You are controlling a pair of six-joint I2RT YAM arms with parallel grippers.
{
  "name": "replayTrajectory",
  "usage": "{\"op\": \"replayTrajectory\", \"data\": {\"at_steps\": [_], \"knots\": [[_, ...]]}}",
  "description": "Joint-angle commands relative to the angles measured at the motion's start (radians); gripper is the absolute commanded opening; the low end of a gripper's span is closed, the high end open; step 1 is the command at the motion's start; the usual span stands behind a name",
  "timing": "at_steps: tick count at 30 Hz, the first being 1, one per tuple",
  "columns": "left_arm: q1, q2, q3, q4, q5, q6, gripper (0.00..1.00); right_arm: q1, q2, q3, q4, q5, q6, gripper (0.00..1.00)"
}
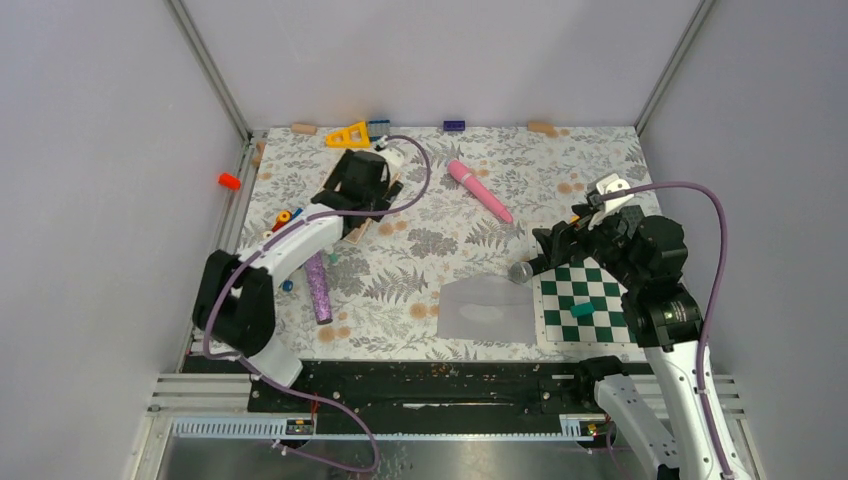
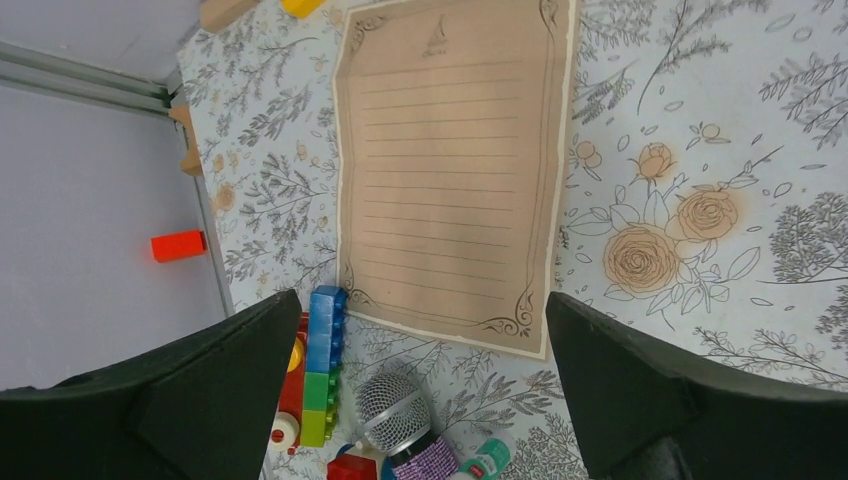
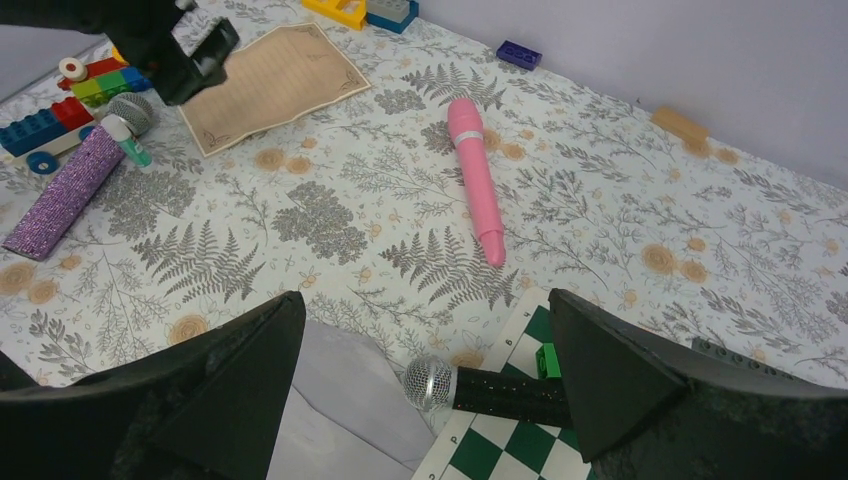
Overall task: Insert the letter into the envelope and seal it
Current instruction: Pick up the letter from the center of the board.
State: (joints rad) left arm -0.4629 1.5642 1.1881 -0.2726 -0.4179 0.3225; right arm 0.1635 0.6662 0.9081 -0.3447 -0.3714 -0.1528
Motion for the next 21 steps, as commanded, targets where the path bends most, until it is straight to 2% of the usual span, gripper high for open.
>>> {"op": "replayTrajectory", "data": {"at_steps": [1,8,21], "knots": [[-0.045,0.092,0.052,0.065,-0.148,0.046,0.99,0.002,-0.005,-0.013,0.068,-0.044,0.002,0.99],[-0.091,0.228,0.064,0.092,-0.194,0.088,0.99,0.002,-0.004,-0.027,0.078,-0.046,-0.002,0.99],[-0.092,0.375,0.074,0.157,-0.253,0.150,0.96,0.003,-0.002,-0.034,0.085,-0.049,-0.003,0.99]]}}
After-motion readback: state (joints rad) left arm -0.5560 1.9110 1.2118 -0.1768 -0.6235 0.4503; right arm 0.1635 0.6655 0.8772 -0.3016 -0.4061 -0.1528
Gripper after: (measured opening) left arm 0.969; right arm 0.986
